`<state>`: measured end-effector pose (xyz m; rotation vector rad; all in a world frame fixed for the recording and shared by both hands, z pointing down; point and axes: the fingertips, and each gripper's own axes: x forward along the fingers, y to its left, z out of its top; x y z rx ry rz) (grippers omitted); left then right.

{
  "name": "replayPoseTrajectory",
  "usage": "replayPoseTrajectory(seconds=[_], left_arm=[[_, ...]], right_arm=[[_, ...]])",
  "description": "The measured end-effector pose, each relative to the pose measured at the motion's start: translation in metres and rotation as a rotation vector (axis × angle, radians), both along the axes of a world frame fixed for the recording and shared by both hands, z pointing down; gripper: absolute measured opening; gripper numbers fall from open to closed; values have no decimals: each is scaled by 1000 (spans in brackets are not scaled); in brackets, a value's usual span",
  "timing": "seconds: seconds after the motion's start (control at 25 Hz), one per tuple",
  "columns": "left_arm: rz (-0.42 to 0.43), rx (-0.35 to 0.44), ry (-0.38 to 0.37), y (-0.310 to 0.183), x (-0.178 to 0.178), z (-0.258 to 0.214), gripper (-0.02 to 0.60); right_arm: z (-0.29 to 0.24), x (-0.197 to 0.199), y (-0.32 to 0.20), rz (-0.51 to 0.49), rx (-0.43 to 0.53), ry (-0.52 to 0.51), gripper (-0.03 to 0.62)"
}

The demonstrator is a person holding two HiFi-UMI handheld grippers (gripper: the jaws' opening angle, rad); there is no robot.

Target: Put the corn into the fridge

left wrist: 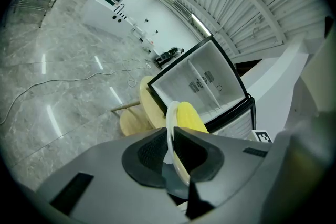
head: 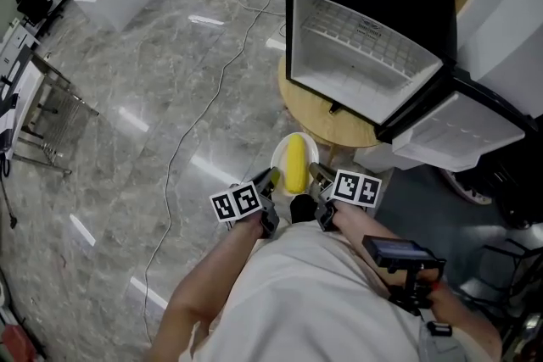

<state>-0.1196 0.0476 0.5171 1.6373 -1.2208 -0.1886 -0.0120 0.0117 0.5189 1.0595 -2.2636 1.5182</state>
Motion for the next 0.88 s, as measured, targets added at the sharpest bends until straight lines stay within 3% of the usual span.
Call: replayPoseTrajectory(seconds=[0.44, 0.88], left_arm=[[3, -13, -35, -46, -19, 3, 43], [89, -21, -26, -116, 1, 17, 43]], right_arm=[[4, -20, -48, -18, -1, -34, 48], [21, 1, -110, 62, -35, -11, 48]])
